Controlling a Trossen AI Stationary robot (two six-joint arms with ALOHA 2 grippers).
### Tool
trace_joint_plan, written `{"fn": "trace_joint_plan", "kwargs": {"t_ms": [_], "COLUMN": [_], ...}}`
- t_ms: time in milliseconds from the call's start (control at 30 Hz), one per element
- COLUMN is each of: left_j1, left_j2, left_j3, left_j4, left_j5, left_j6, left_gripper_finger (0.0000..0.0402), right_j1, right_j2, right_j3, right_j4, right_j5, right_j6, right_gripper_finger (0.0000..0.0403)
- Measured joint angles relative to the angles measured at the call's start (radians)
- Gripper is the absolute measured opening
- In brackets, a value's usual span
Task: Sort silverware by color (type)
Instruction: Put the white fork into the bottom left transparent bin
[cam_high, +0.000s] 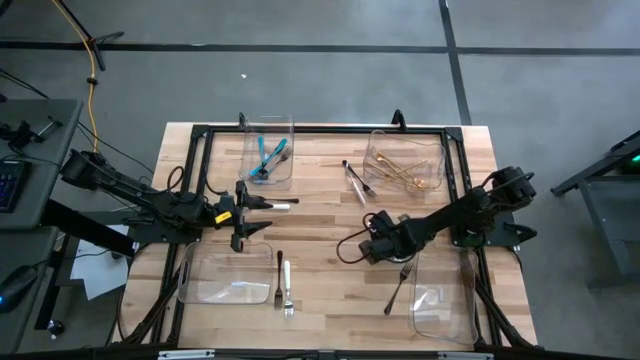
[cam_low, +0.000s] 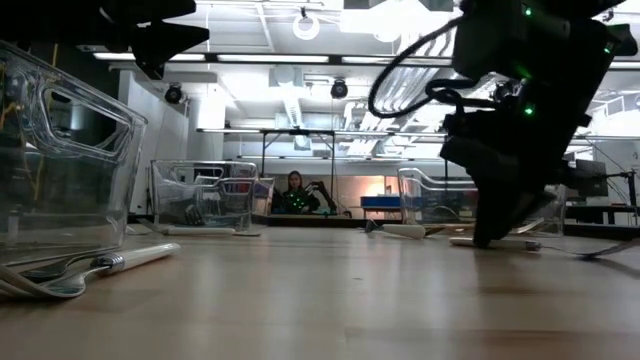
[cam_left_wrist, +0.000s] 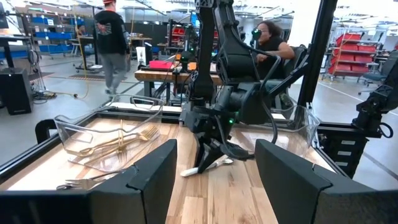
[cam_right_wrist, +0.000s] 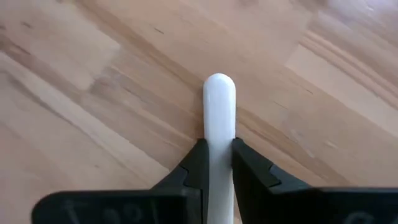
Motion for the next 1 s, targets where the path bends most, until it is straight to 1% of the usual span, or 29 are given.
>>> {"fn": "trace_joint_plan", "kwargs": {"t_ms": [33, 67, 167, 300, 400, 700, 1000], "left_j1": [0.000, 0.000, 0.000, 0.000, 0.000, 0.000, 0.000], "left_j2": [0.000, 0.000, 0.000, 0.000, 0.000, 0.000, 0.000], "left_j3": [0.000, 0.000, 0.000, 0.000, 0.000, 0.000, 0.000], "left_j4": [0.000, 0.000, 0.000, 0.001, 0.000, 0.000, 0.000], "left_j5": [0.000, 0.000, 0.000, 0.000, 0.000, 0.000, 0.000], "left_j6": [0.000, 0.001, 0.000, 0.001, 0.001, 0.001, 0.001], "left_gripper_finger": [0.0211, 0.0211, 0.0211, 0.0211, 0.0211, 0.0211, 0.0211], "right_j1": [0.000, 0.000, 0.000, -0.003, -0.010, -0.026, -0.026], "right_j2": [-0.004, -0.007, -0.023, -0.054, -0.054, -0.055, -0.057], "right_j3": [0.003, 0.001, 0.000, -0.002, -0.001, 0.000, 0.001], "right_j4": [0.005, 0.023, 0.038, 0.070, 0.076, 0.087, 0.182], "right_j5": [0.027, 0.007, 0.024, 0.050, 0.057, 0.057, 0.061], "right_j6": [-0.012, -0.017, -0.040, -0.090, -0.121, -0.128, -0.183], "right_gripper_finger": [0.0032, 0.0021, 0.0001, 0.0000, 0.0001, 0.0001, 0.0001]}}
